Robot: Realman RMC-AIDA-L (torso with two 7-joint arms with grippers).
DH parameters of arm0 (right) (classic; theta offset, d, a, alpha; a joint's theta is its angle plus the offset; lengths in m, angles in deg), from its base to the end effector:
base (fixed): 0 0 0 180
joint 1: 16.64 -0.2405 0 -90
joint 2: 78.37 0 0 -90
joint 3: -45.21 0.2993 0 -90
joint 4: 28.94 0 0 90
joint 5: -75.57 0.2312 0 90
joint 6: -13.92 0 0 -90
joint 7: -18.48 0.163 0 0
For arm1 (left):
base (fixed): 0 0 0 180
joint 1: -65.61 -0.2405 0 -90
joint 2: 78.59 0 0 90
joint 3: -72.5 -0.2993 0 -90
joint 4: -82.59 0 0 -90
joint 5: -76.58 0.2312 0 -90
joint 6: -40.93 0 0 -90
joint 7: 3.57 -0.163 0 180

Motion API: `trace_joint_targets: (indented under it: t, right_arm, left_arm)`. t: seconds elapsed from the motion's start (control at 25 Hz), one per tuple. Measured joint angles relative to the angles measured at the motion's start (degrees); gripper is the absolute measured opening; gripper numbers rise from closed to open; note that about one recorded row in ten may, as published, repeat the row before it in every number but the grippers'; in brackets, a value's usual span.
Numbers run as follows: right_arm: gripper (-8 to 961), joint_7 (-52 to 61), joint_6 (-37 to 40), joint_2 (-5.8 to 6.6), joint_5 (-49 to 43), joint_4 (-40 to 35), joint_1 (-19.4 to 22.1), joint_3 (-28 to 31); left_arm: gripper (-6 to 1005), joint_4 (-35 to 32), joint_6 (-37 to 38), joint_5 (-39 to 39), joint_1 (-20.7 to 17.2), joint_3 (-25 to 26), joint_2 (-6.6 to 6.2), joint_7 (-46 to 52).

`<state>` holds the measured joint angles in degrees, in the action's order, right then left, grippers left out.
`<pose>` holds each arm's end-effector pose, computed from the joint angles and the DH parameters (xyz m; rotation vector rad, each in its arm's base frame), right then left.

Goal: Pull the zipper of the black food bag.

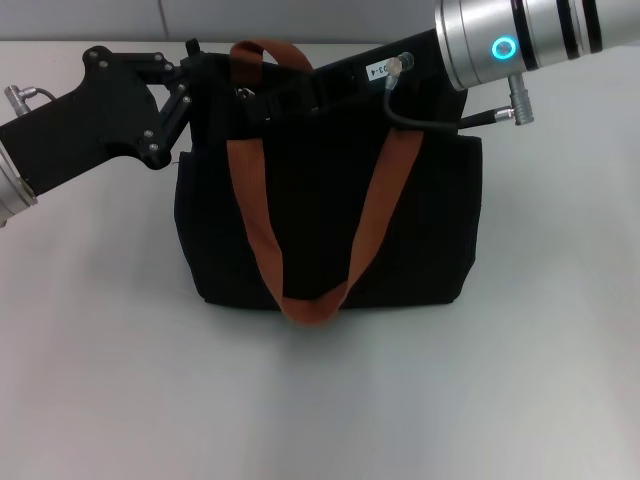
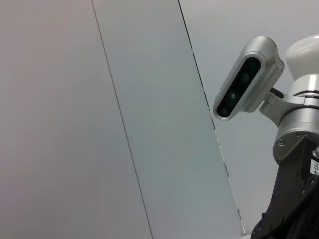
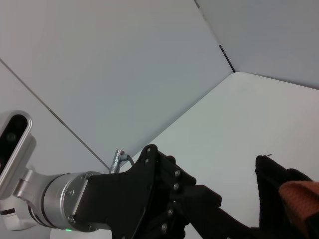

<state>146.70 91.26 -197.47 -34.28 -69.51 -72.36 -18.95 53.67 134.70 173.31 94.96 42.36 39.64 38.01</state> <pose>0.0908 0.4609 -0.0879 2.9081 -1.0418 -0.4993 -0.2932 0.3769 0.0004 -2.3075 0.0497 -0.9424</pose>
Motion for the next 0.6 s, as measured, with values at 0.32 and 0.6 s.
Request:
trace_joint_targets:
  t: [0.32, 0.6]
  right_arm:
    - [1, 0.0, -0.1, 0.16, -0.1, 0.0, 0.0, 0.0]
    - [1, -0.1, -0.1, 0.40, -0.4, 0.0, 0.0, -0.3]
  left_arm:
    - [45, 0.0, 0.5, 0.0, 0.0, 0.0, 0.03, -0.1]
    - [46, 0.0, 0.7, -0.2, 0.0, 0.0, -0.02, -0.3]
